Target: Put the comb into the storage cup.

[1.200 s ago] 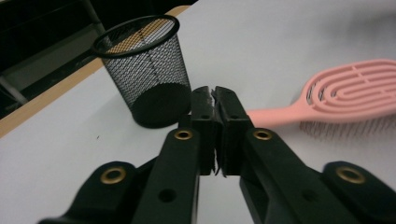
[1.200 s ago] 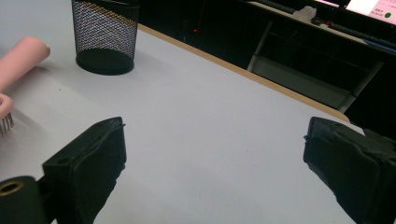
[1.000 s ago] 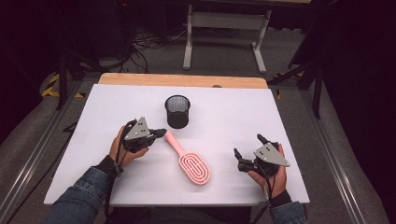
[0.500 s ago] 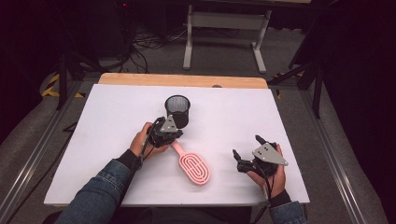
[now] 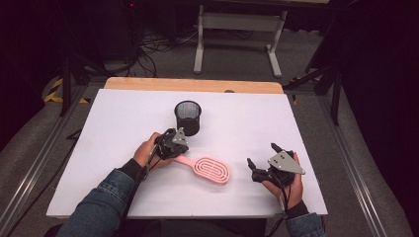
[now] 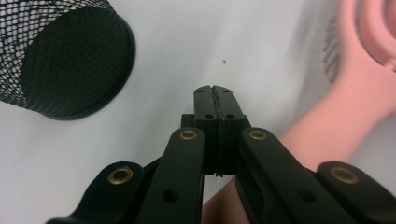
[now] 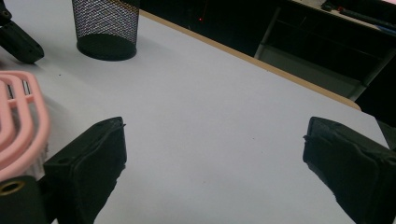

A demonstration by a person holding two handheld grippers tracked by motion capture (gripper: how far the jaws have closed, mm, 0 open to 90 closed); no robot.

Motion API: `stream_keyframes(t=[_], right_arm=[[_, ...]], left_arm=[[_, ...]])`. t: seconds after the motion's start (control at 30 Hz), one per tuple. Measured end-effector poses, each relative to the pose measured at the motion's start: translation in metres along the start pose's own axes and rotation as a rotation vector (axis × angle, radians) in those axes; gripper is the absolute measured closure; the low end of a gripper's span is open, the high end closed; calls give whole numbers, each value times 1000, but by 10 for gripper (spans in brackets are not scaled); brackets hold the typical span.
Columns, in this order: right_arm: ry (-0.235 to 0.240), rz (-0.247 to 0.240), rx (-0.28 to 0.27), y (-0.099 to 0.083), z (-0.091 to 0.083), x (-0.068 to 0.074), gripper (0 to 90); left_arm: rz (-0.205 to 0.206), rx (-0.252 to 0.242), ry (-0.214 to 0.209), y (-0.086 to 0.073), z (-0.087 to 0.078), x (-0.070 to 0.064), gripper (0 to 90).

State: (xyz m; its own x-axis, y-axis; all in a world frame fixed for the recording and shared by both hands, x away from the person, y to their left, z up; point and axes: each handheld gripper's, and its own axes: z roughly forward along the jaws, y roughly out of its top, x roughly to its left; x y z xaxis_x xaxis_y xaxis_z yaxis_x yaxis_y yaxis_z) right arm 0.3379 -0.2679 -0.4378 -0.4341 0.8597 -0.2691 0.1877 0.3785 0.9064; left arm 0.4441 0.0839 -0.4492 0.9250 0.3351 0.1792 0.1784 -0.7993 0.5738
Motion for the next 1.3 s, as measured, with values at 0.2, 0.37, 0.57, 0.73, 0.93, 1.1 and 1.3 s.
stream_keyframes(t=[0.2, 0.37, 0.57, 0.73, 0.93, 1.1, 1.3], right_arm=[[-9, -3, -7, -1, -1, 0, 72], [-9, -2, -4, -2, -2, -2, 72], [-15, -10, -1, -2, -2, -1, 70], [-9, -13, 6, -2, -1, -1, 70], [-3, -19, 13, -3, 0, 0, 70], [-1, -21, 17, -3, 0, 0, 70], [-1, -26, 20, -3, 1, 0, 70]], left_arm=[[19, 14, -35, -7, -9, -8, 900], [34, 28, -55, -11, -15, -17, 900], [39, 47, -73, -16, -22, -24, 900], [50, 48, -76, -19, -28, -28, 898], [43, 68, -74, -24, -31, -35, 898], [46, 64, -77, -29, -36, -40, 897], [57, 73, -79, -34, -41, -47, 896]])
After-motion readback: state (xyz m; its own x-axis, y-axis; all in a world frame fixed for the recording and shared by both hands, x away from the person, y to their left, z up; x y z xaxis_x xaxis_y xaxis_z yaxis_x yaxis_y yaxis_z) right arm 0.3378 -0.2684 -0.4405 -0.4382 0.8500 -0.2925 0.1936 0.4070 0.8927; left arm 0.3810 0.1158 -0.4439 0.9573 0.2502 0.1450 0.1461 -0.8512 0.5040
